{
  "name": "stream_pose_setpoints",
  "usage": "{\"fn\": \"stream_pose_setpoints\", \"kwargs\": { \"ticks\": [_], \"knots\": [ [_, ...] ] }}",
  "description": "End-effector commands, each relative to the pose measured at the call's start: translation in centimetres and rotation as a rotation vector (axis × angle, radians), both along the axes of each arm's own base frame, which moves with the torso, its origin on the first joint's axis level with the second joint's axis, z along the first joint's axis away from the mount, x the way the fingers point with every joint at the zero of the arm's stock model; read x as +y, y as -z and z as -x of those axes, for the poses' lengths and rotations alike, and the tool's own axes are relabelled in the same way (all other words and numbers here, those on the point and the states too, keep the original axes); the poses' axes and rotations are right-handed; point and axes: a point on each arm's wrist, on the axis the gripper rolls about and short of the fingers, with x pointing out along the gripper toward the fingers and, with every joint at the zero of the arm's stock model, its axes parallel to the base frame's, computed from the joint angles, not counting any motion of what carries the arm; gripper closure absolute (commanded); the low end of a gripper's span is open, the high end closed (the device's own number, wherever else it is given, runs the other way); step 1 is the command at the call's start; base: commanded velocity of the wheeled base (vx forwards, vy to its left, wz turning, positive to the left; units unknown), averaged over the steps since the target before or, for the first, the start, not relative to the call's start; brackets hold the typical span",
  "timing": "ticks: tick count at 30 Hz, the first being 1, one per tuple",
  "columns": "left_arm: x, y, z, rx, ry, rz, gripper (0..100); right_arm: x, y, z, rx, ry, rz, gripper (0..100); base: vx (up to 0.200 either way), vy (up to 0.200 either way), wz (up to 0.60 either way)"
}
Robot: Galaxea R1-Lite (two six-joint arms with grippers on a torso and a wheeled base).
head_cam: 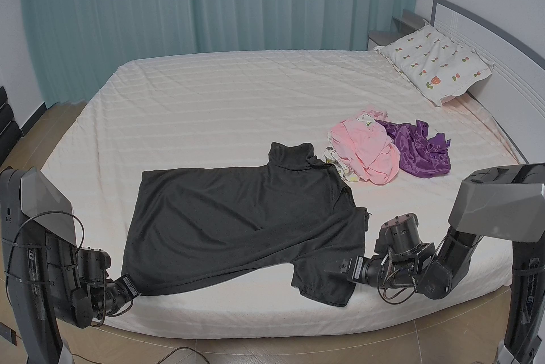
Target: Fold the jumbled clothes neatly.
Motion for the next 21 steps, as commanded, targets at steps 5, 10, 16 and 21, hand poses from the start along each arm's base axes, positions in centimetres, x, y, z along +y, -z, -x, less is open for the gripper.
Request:
{"fn": "stream_pose_setpoints", "kwargs": {
  "ticks": [5, 10, 16, 21],
  "knots": [
    [0.0, 0.0, 0.0, 0.000, -0.003, 0.000, 100, 1.4, 0.7, 2.0, 0.047, -0.067, 0.043, 0, 0.000, 0.000, 0.00],
    [0.0, 0.0, 0.0, -0.001, -0.002, 0.000, 100, 2.4, 1.2, 2.6, 0.040, -0.128, 0.072, 0, 0.000, 0.000, 0.00],
    [0.0, 0.0, 0.0, 0.000, -0.002, 0.001, 100, 2.4, 1.1, 2.7, 0.057, -0.138, 0.094, 0, 0.000, 0.000, 0.00],
    [0.0, 0.0, 0.0, -0.001, -0.003, 0.000, 100, 2.2, 1.0, 3.0, 0.065, -0.124, 0.119, 0, 0.000, 0.000, 0.00]
  ]
}}
